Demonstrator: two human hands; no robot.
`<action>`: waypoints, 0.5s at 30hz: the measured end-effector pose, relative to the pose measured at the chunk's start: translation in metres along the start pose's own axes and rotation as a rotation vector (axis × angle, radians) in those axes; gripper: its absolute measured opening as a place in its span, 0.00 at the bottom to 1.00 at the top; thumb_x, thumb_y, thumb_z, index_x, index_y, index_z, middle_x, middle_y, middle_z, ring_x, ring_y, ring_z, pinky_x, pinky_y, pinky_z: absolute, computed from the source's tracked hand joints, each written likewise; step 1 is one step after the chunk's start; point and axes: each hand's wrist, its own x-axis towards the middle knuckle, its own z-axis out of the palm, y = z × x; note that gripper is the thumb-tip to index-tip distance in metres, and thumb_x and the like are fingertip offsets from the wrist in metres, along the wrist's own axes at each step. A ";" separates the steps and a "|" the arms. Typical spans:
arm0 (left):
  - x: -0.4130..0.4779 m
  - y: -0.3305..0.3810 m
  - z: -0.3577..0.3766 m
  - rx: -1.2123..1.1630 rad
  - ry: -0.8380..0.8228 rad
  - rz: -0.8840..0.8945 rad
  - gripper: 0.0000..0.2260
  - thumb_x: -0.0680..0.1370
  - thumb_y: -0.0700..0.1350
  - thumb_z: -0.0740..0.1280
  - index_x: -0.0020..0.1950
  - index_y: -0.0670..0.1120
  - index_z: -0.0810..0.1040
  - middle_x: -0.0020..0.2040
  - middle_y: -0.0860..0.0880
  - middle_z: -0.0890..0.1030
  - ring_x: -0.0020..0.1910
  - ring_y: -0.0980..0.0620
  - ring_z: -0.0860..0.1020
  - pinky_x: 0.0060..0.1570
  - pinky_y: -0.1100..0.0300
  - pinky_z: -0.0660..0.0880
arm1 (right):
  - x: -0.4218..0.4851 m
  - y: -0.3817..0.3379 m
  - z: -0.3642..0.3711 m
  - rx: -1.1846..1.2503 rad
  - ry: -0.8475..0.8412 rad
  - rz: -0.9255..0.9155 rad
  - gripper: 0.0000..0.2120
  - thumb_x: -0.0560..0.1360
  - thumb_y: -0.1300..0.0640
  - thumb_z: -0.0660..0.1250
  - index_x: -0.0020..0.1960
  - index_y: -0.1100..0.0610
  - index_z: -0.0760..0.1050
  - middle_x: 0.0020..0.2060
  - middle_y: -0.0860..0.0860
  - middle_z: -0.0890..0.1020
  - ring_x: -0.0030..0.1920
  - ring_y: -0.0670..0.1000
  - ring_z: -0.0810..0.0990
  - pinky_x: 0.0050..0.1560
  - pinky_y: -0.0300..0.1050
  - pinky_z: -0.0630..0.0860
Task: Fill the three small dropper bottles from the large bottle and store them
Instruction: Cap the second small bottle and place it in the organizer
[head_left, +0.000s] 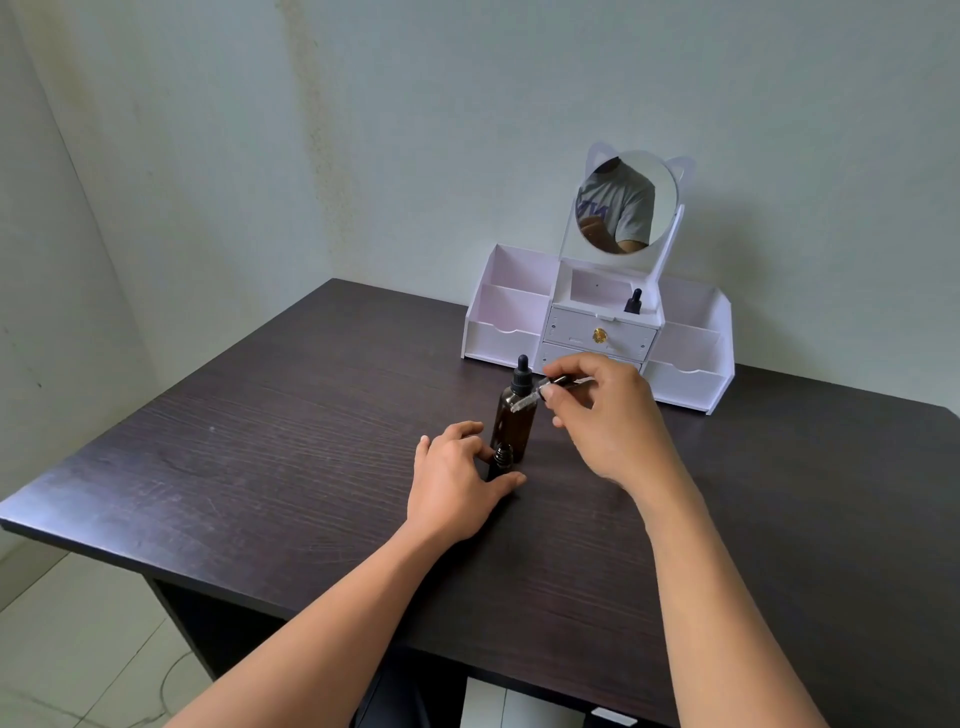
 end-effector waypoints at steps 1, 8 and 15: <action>0.000 0.000 0.000 -0.003 0.004 0.004 0.16 0.70 0.62 0.74 0.49 0.53 0.82 0.71 0.55 0.71 0.70 0.55 0.69 0.77 0.45 0.51 | -0.001 0.000 0.002 -0.008 -0.029 -0.009 0.08 0.78 0.58 0.70 0.53 0.47 0.80 0.47 0.45 0.83 0.43 0.45 0.83 0.47 0.38 0.78; 0.000 -0.003 0.003 -0.005 0.014 0.015 0.17 0.70 0.63 0.74 0.49 0.53 0.83 0.71 0.55 0.72 0.69 0.55 0.69 0.76 0.46 0.51 | -0.003 0.007 0.015 -0.134 -0.144 -0.032 0.09 0.78 0.57 0.69 0.55 0.46 0.80 0.47 0.41 0.80 0.47 0.40 0.80 0.46 0.30 0.71; 0.001 -0.006 0.006 0.004 0.017 0.031 0.16 0.70 0.63 0.74 0.48 0.53 0.82 0.71 0.54 0.72 0.69 0.55 0.70 0.75 0.44 0.53 | -0.001 0.014 0.031 -0.188 -0.258 -0.046 0.18 0.77 0.61 0.69 0.63 0.45 0.75 0.51 0.42 0.81 0.47 0.41 0.80 0.45 0.29 0.72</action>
